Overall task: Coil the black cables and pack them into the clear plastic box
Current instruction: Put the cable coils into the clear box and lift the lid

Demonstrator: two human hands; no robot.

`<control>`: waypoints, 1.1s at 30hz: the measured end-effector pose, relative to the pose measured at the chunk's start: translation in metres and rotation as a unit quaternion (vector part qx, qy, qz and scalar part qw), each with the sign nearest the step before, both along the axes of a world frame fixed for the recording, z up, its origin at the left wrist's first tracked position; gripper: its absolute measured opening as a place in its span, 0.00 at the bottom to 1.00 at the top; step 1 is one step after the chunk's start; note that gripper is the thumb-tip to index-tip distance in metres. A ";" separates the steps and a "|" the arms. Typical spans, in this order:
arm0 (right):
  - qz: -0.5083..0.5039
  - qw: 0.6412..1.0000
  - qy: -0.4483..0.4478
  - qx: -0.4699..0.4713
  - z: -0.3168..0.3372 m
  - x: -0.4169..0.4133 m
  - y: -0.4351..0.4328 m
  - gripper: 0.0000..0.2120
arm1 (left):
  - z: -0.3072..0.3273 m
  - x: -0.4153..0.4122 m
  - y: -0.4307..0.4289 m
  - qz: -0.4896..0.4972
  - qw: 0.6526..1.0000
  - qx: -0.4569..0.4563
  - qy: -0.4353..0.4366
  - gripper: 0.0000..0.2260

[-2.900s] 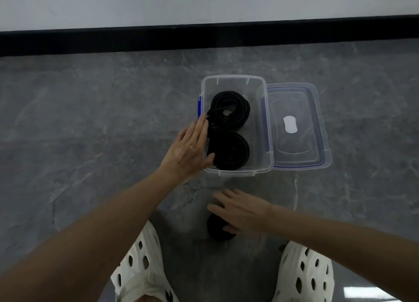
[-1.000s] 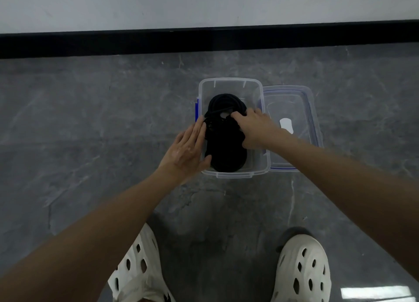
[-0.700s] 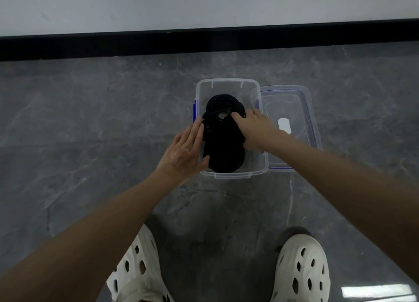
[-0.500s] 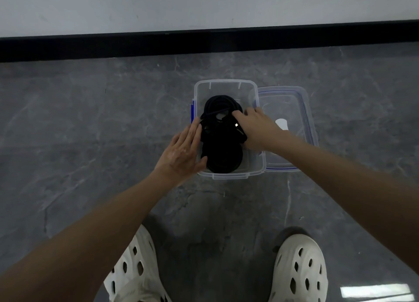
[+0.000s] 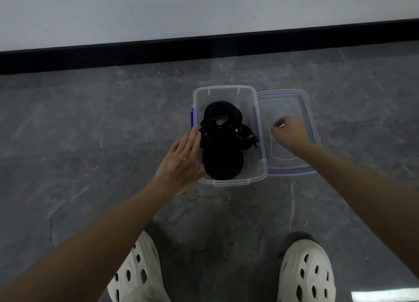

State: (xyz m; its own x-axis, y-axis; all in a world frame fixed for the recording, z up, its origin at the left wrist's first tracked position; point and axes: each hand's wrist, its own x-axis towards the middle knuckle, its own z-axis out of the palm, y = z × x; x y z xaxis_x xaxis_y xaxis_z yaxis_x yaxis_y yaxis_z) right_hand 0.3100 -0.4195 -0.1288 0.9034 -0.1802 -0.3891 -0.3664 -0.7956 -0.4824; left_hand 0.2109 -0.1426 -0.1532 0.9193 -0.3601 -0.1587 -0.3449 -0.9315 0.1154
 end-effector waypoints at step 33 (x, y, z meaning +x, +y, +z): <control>-0.010 0.972 -0.229 0.060 0.165 -0.021 -0.020 0.11 | 0.069 0.015 -0.057 0.238 0.912 -0.307 0.134 0.14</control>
State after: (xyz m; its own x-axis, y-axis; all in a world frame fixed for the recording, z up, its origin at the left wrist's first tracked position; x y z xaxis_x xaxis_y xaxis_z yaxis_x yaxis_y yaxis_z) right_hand 0.2888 -0.4393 0.0366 0.9836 -0.1774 0.0328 -0.1066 -0.7183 -0.6875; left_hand 0.2255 -0.2000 -0.0844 0.9525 -0.0278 -0.3033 0.1981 -0.6998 0.6863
